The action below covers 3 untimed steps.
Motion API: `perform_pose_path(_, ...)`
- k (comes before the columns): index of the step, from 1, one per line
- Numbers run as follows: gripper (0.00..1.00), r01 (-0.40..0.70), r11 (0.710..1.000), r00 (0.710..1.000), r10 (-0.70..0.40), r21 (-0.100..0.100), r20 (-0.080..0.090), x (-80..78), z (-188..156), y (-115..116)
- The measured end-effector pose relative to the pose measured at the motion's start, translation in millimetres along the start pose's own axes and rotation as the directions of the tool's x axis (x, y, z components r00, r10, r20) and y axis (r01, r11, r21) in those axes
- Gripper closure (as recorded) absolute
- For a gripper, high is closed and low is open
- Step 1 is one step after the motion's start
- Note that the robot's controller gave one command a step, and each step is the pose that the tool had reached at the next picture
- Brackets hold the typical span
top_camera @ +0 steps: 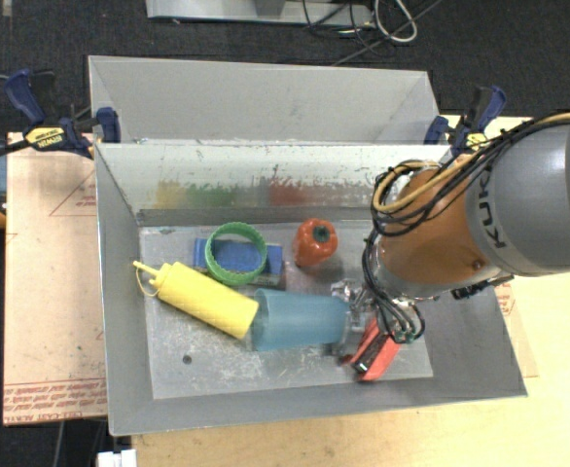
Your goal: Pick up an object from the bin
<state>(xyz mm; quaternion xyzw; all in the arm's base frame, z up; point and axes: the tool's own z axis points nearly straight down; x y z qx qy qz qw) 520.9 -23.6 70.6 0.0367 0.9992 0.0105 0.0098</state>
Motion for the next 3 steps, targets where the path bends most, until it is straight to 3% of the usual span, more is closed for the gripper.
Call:
perform_pose_path(1, 1.0, 0.027, 1.0, 1.0, -0.027, 0.001, 0.008, 1.5, -53.0, 7.2)
perform_pose_path(2, 1.0, -0.009, 1.0, 1.0, 0.009, -0.001, -0.005, -0.8, -1.2, -8.3)
perform_pose_path(3, 1.0, 0.113, 0.994, 0.994, -0.113, 0.0, 0.009, -59.5, -16.8, -26.7)
